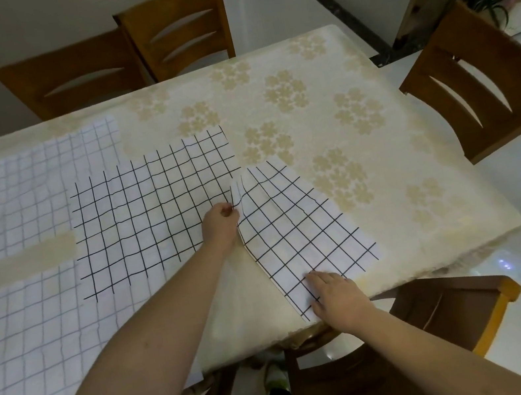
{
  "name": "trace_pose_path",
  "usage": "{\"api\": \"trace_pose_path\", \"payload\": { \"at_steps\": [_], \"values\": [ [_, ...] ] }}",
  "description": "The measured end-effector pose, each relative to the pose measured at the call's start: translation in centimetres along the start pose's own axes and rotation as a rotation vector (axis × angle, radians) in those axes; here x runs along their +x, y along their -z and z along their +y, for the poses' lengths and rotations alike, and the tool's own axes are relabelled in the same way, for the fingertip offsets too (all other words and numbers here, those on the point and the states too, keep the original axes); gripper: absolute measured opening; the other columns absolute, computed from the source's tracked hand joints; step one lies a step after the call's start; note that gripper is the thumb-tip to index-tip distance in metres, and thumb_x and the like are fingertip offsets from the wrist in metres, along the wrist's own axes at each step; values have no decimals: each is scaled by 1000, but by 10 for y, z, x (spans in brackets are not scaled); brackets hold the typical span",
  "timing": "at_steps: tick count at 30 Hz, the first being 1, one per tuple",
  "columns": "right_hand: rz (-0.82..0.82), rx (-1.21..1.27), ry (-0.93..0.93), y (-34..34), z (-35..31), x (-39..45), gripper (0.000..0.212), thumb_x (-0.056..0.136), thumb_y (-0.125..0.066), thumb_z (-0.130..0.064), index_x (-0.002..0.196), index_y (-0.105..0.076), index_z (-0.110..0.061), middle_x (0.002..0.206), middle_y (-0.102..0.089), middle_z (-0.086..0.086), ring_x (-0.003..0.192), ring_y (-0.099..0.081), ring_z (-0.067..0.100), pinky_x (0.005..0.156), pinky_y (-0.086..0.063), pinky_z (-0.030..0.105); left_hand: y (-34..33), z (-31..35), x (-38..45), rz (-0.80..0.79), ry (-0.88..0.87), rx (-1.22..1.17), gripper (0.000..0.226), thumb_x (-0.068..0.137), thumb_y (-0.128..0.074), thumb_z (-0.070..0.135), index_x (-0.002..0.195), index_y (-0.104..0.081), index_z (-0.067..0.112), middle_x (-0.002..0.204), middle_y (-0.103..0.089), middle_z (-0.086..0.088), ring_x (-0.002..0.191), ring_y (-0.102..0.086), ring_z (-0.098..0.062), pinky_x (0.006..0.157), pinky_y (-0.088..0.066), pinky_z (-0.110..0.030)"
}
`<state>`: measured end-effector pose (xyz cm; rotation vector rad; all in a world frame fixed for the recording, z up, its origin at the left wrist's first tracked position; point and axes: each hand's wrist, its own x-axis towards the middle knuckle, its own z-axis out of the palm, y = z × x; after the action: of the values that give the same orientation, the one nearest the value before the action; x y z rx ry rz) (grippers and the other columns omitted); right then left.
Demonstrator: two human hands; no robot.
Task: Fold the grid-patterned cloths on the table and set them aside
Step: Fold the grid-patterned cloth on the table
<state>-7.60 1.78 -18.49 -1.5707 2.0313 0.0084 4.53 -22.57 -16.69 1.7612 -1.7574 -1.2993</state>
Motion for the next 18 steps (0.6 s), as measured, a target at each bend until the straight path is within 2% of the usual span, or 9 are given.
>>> {"api": "trace_pose_path", "payload": {
  "at_steps": [3, 6, 9, 11, 13, 16, 18],
  "values": [
    [17, -3, 7, -1, -2, -1, 58, 99, -42, -31, 153, -26, -18, 156, -35, 1, 142, -32, 20, 114, -33, 36, 1, 1, -28, -30, -64, -13, 24, 94, -60, 23, 114, -63, 12, 105, -67, 0, 92, -61, -16, 73, -46, -23],
    [24, 9, -7, 0, -7, -3, 60, 98, -43, -29, 154, -25, -18, 157, -33, 1, 142, -31, 20, 115, -31, 35, 1, -3, -54, -63, -145, -22, 16, 92, -64, 26, 103, -64, 14, 98, -68, 4, 89, -61, -11, 68, -42, -17],
    [30, 14, -15, -3, -8, -6, 62, 97, -44, -29, 154, -24, -18, 157, -32, 1, 142, -30, 20, 114, -32, 35, 0, -11, -73, -140, -203, -59, 6, 90, -67, 24, 95, -65, 25, 94, -70, 7, 93, -66, -13, 77, -49, -21],
    [39, 26, -23, -5, -8, -7, 62, 96, -45, -28, 154, -25, -18, 157, -33, 1, 142, -30, 20, 114, -33, 35, 2, -17, -82, -186, -271, -46, 16, 90, -67, 20, 89, -62, 36, 94, -71, 9, 96, -66, -13, 84, -51, -28],
    [49, 63, -22, -8, -7, -7, 61, 96, -47, -27, 153, -27, -18, 154, -37, 2, 140, -33, 22, 110, -36, 37, 3, -23, -90, -243, -345, 4, 17, 91, -65, 18, 91, -64, 35, 102, -71, 12, 100, -64, -5, 87, -48, -22],
    [93, 269, -89, -9, -7, -9, 56, 96, -50, -27, 149, -35, -17, 141, -51, 4, 128, -47, 25, 99, -44, 38, 5, -29, -98, -327, -398, 50, 14, 92, -63, 15, 92, -65, 29, 109, -69, 18, 103, -60, 3, 86, -41, -9],
    [190, 551, -275, -5, -8, -13, 49, 98, -49, -24, 145, -41, -17, 129, -59, 5, 115, -57, 22, 93, -47, 34, 3, -32, -102, -366, -423, 65, 17, 91, -63, 15, 90, -64, 32, 109, -69, 18, 103, -61, 1, 86, -41, -8]
  ]
}}
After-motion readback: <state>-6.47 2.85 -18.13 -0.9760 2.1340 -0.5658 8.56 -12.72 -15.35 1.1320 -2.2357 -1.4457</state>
